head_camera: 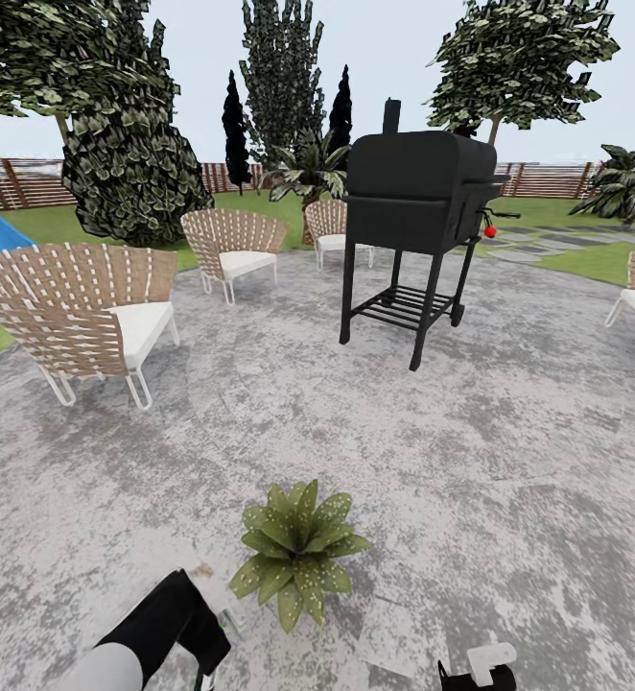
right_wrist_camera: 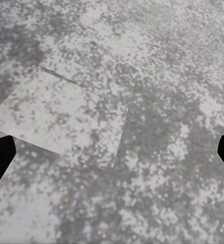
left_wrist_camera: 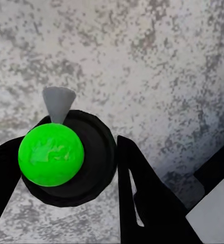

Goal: Pick up the pesticide atomizer in the garden and spray insectifuge to fully cover both potted plants in the garden.

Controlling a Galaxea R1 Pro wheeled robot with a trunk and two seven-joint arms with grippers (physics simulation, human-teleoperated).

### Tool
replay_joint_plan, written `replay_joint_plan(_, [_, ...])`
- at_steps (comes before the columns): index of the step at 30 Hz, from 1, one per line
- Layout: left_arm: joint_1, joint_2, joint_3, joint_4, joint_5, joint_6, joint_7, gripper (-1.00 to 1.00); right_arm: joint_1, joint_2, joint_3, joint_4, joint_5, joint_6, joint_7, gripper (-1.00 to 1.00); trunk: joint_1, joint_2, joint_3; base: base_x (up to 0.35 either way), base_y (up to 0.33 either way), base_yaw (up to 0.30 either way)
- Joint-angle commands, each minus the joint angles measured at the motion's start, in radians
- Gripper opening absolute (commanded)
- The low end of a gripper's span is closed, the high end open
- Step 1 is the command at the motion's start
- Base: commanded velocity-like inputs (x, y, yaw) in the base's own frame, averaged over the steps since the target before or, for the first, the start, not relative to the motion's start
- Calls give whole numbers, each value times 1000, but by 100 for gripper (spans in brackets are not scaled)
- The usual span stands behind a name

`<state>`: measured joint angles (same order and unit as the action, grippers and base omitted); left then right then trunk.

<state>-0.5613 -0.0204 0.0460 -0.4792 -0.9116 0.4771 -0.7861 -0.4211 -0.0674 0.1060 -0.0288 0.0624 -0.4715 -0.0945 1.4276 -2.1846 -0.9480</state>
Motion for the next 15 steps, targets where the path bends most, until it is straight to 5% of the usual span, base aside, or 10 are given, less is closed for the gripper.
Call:
replay_joint_plan(1, [0, -7, 5, -1, -8, 6, -5, -100, -1, 0, 7, 0, 7, -1, -10, 100, 0, 0, -1, 0, 0, 0])
replay_joint_plan(7, [0, -16, 16, -17, -6, 12, 5, -100, -1, 0, 7, 1, 7, -1, -10, 100, 0, 0, -1, 0, 0, 0])
replay_joint_plan(13, [0, -20, 117, -17, -4, 12, 70, -100, -1, 0, 7, 1, 7, -1, -9, 100, 0, 0, -1, 0, 0, 0])
replay_joint_plan(15, [0, -46, 120, -16, -9, 12, 83, -100, -1, 0, 7, 1, 7, -1, -9, 100, 0, 0, -1, 0, 0, 0])
